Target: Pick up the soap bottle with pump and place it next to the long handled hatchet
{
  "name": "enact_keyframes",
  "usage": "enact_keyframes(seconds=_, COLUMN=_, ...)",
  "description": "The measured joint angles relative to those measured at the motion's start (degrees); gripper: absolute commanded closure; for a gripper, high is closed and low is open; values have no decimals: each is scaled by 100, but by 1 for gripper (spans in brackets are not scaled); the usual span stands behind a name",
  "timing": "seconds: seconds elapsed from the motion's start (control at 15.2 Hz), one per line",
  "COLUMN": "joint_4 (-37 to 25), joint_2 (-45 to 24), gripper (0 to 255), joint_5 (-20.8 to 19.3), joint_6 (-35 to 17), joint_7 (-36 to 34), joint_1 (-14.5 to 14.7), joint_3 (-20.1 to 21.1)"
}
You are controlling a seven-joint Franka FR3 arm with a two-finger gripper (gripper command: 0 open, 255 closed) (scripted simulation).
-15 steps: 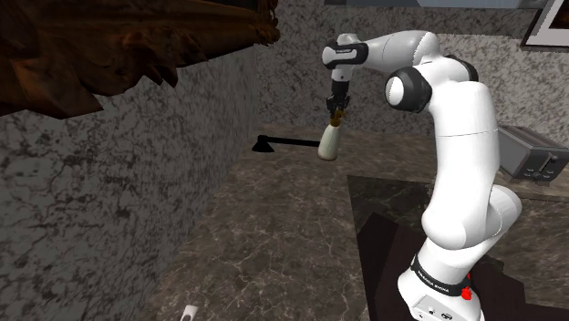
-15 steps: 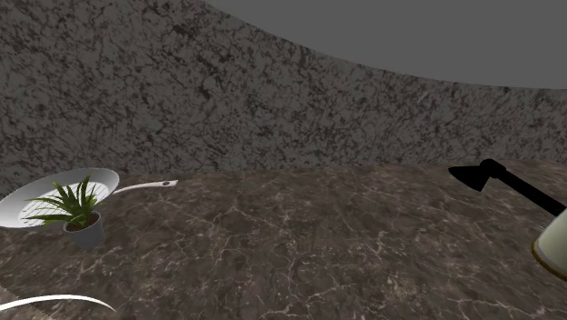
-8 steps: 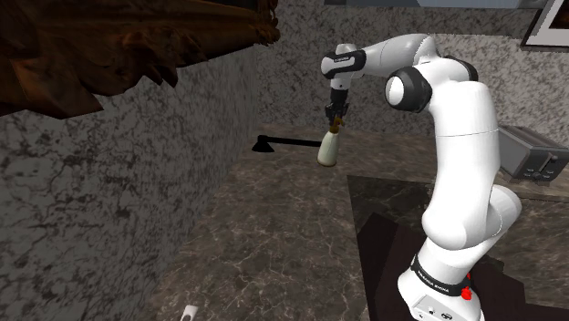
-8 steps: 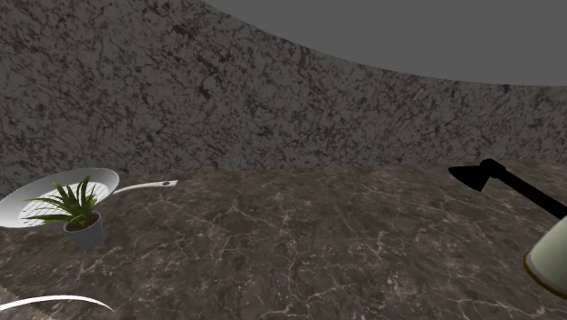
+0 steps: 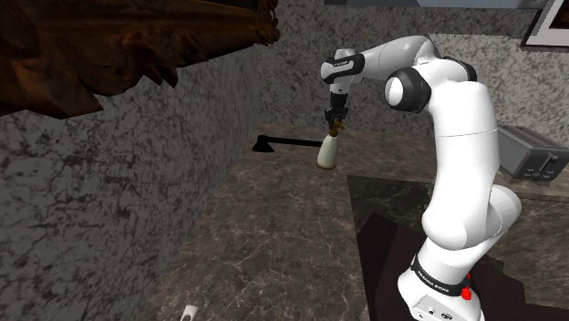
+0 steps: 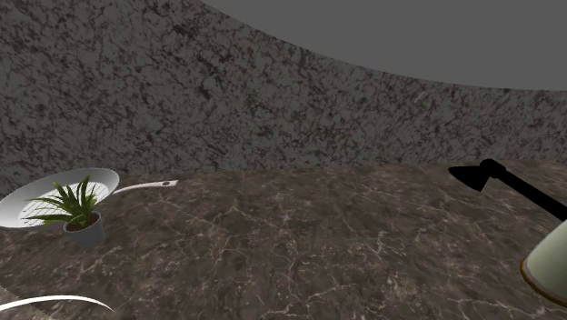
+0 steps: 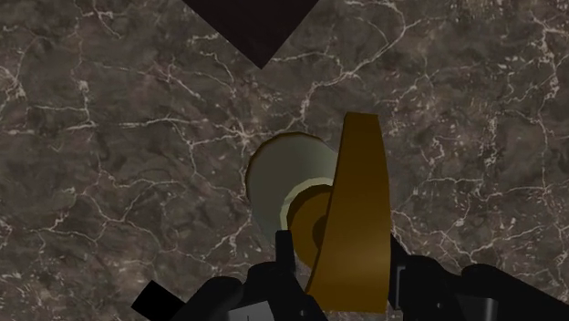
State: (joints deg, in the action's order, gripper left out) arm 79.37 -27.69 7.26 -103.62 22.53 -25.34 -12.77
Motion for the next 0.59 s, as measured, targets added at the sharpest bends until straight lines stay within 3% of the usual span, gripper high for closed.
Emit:
enact_keyframes(seconds=0.07, joint_4=2, joint_2=0, gripper=255, joint_5=0, joint_6=-2, joint_7=0, joint_1=0, joint_3=0)
enact_keyframes(seconds=0.13, joint_4=1, joint_2=0, gripper=0, joint_5=0, joint_6=-2, joint_7=0, joint_1=0, joint_3=0)
enact_keyframes(seconds=0.59, joint_4=-89, joint_2=7, gripper=0, joint_5=-3, joint_6=90, joint_7=2, joint_1=-10, joint_3=-4)
